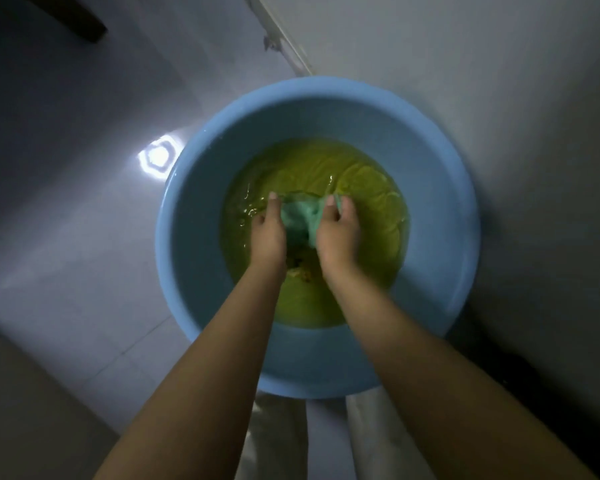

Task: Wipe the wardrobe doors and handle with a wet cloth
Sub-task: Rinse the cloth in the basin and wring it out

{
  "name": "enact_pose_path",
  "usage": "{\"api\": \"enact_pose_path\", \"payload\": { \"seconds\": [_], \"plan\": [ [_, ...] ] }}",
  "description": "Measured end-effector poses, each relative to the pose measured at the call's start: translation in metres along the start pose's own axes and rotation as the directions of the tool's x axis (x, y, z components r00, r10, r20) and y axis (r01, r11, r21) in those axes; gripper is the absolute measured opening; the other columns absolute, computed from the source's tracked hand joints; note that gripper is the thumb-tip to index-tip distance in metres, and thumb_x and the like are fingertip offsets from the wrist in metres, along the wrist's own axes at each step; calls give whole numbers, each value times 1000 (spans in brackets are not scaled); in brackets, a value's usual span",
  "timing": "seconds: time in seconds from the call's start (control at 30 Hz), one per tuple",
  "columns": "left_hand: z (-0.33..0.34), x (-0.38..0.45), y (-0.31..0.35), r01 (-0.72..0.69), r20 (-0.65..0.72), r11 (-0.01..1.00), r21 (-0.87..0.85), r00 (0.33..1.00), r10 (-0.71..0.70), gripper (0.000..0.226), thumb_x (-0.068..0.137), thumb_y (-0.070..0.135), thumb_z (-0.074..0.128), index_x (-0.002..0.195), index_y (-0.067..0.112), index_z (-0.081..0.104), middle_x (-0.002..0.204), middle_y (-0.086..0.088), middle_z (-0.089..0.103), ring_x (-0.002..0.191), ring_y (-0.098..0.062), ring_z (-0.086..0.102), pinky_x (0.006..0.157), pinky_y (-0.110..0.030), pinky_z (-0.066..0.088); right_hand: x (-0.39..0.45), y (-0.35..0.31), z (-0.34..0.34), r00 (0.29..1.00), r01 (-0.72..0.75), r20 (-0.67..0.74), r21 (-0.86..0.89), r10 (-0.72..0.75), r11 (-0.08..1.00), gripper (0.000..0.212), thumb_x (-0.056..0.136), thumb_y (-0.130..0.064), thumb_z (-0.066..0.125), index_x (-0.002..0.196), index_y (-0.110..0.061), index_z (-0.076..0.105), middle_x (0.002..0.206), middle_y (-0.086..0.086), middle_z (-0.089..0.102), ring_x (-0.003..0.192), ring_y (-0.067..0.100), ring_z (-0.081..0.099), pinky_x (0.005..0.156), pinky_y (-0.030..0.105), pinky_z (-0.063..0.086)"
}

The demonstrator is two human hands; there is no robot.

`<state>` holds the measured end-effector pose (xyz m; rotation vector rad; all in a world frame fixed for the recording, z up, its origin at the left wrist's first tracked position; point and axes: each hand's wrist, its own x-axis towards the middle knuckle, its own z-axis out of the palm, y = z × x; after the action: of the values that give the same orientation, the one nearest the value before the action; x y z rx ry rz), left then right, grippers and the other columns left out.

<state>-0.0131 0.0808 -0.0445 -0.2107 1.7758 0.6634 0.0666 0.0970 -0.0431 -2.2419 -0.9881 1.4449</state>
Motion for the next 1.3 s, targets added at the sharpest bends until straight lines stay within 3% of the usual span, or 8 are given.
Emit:
{"api": "enact_pose_path", "payload": {
  "seconds": [0.2, 0.43, 0.57, 0.67, 0.87, 1.0, 1.1, 1.3],
  "plan": [
    [11, -23, 18, -25, 220, 1000, -9, 975, 27, 44, 104, 30, 35, 65, 13, 45, 39, 10, 41, 38, -2, 42, 46, -17, 37, -44, -25, 6, 948, 315, -39, -20, -315, 949, 39, 98, -37, 45, 62, -23, 51, 61, -5, 57, 65, 21, 57, 60, 31, 42],
    [18, -44, 12, 29, 33, 997, 70, 999, -31, 48, 101, 44, 28, 78, 13, 57, 84, -14, 63, 83, -27, 62, 84, -45, 53, 31, -5, 0, 932, 353, 248, -442, -266, 824, 53, 103, -37, 33, 55, -18, 44, 52, -1, 42, 49, 16, 41, 54, 27, 29],
    [12, -18, 8, 41, -129, 993, -111, 990, -55, 56, 90, 58, 35, 114, 13, 60, 121, -11, 60, 112, -29, 57, 99, -50, 45, 44, 6, -12, 982, 65, -140, -377, -126, 924, 49, 104, -37, 27, 88, -5, 60, 82, 8, 61, 77, 22, 56, 66, 30, 37],
    [-6, 38, -22, 176, -71, 978, -111, 980, -185, 84, 55, 76, 46, 127, 33, 54, 136, -11, 50, 113, -40, 54, 81, -66, 45, 41, 20, -30, 935, -145, -354, -416, -13, 897, 42, 104, -35, 28, 114, -4, 55, 122, 17, 59, 116, 31, 50, 96, 38, 33],
    [3, -12, 12, 168, 136, 984, 60, 975, -174, 38, 97, 47, 37, 113, 21, 60, 93, -4, 62, 85, -20, 60, 73, -31, 50, -34, 5, -8, 983, -93, 154, -71, 103, 993, 34, 103, -31, 35, 114, -10, 58, 103, 8, 61, 96, 22, 57, 79, 29, 41],
    [7, -20, 12, 41, 220, 997, 62, 974, -53, 43, 105, 21, 31, 63, 14, 40, 37, 10, 43, 40, -6, 45, 38, -11, 32, -51, -23, -3, 981, 158, 106, 37, -161, 987, 36, 99, -33, 47, 75, -12, 65, 73, 3, 66, 74, 16, 62, 67, 28, 46],
    [13, -29, 14, 5, 174, 999, 38, 985, -11, 47, 104, 34, 32, 69, 11, 52, 47, 5, 56, 48, -8, 57, 50, -18, 45, -24, -24, 2, 955, 296, 31, -121, -295, 947, 51, 100, -30, 46, 50, -25, 43, 47, -8, 45, 48, 6, 45, 46, 17, 30],
    [20, -32, 3, -97, 8, 986, 134, 995, 97, 52, 97, 57, 32, 75, 19, 59, 84, -4, 66, 84, -18, 63, 86, -40, 54, 28, -10, -1, 930, 344, 289, -458, -228, 820, 55, 103, -39, 34, 52, -20, 42, 50, -1, 41, 47, 15, 39, 52, 28, 31]
  ]
}}
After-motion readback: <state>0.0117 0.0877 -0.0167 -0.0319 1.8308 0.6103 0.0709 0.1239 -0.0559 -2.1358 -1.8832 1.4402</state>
